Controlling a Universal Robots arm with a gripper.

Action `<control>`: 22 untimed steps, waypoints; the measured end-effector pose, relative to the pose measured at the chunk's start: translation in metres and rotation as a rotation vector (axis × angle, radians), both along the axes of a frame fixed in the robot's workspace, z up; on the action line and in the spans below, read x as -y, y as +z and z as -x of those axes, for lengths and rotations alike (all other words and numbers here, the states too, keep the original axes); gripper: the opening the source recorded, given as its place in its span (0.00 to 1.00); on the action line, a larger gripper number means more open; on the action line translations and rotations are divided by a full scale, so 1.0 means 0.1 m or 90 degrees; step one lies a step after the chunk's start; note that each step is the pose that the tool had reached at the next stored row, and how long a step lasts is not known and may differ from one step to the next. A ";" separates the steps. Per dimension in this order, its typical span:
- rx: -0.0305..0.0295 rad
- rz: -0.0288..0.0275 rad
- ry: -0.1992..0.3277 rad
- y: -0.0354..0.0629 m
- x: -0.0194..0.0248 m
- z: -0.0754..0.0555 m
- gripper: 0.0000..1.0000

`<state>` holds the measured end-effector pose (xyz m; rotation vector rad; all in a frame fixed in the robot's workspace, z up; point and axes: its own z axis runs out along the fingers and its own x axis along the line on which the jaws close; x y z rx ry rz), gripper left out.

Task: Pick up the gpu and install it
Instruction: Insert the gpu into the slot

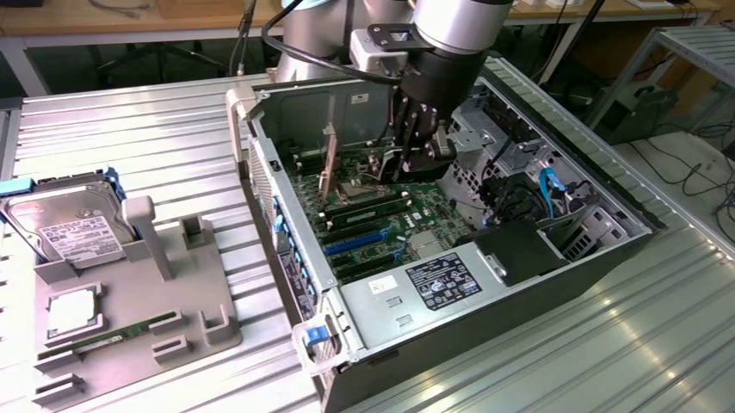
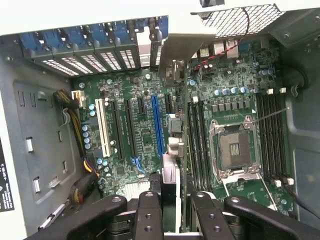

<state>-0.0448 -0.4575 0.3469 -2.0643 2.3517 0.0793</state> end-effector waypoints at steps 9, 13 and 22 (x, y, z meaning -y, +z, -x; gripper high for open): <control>0.0000 0.0000 0.000 -0.012 0.000 0.03 0.27; 0.0000 -0.0001 0.000 -0.013 0.000 0.04 0.27; 0.0000 0.0000 0.000 -0.120 -0.002 0.10 0.27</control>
